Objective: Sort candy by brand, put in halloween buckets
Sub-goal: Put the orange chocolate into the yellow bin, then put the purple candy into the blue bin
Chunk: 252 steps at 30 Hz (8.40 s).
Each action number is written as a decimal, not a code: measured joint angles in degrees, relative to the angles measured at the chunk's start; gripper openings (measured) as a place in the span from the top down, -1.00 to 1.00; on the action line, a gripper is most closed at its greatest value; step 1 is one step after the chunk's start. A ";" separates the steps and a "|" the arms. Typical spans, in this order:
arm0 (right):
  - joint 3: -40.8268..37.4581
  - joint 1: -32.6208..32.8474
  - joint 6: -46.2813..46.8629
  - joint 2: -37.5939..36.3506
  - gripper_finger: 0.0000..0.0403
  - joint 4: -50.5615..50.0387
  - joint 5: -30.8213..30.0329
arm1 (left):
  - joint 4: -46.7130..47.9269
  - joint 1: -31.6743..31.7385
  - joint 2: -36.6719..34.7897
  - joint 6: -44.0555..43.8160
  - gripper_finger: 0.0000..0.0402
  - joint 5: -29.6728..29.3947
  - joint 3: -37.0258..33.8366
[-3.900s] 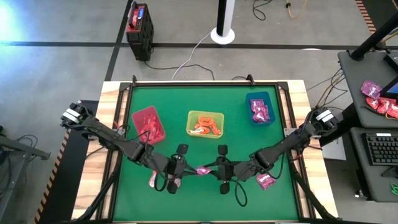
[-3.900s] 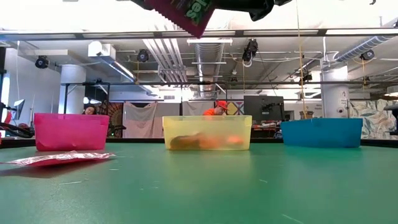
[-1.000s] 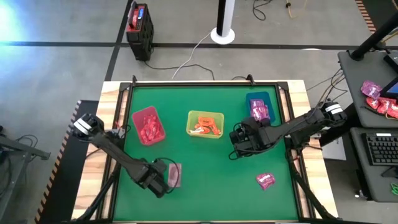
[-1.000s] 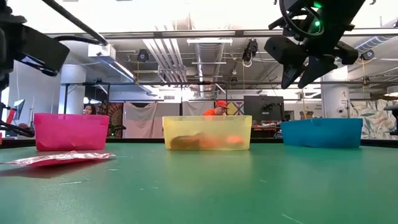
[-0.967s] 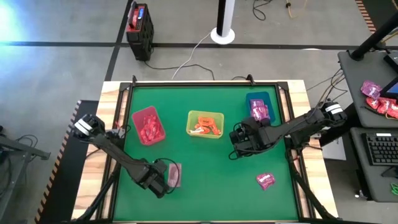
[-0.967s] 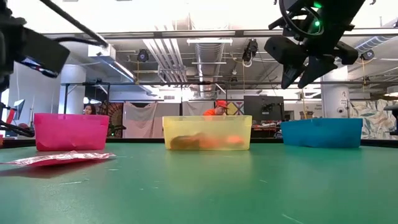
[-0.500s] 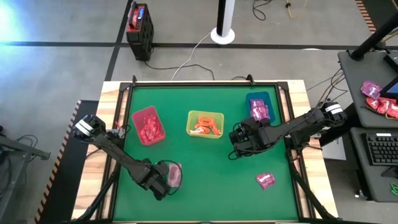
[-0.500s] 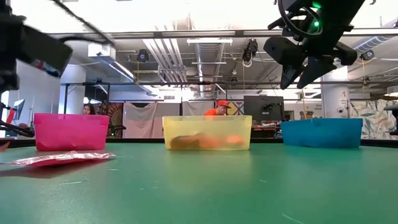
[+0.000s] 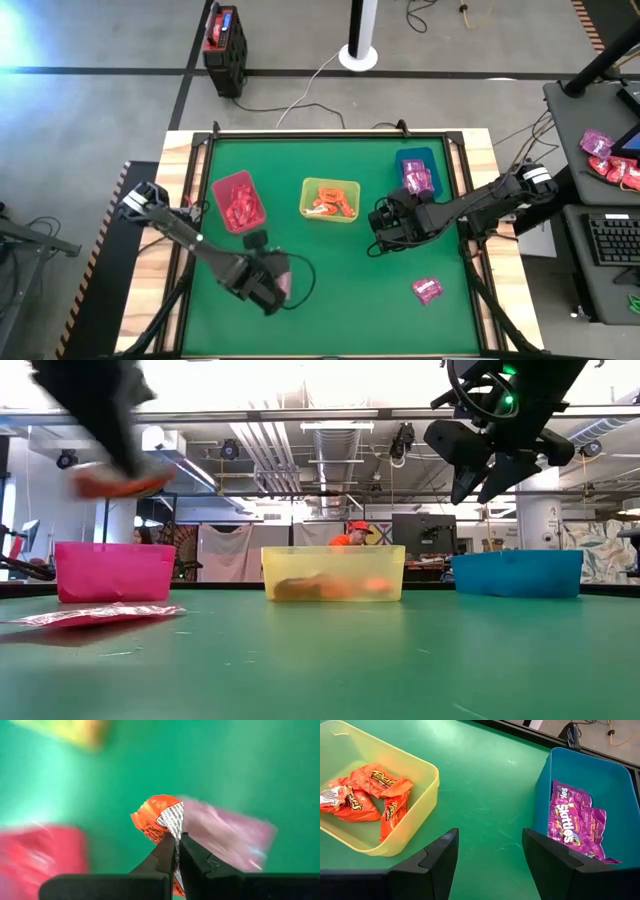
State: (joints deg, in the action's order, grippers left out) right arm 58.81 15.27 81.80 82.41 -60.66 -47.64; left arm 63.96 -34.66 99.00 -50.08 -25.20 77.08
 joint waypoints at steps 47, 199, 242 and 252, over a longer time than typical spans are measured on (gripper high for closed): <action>3.73 6.83 -7.72 0.04 -0.05 4.17 28.65 | -28.41 27.69 0.36 63.01 0.22 -2.66 1.09; 26.91 17.98 -47.40 15.56 -0.02 25.18 -0.87 | -92.29 8.12 -9.22 49.56 0.97 -6.46 -31.96; 27.17 18.16 -53.46 13.78 0.04 23.20 9.16 | -93.37 8.22 -9.22 50.24 0.98 6.35 -30.28; 27.15 17.94 -57.00 14.05 0.29 25.29 9.30 | -93.28 8.22 -9.22 52.37 0.97 7.74 -29.94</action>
State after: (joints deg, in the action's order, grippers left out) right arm 85.95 33.20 24.80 96.47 -35.37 -38.34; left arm -29.32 -26.44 89.78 2.28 -17.45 47.13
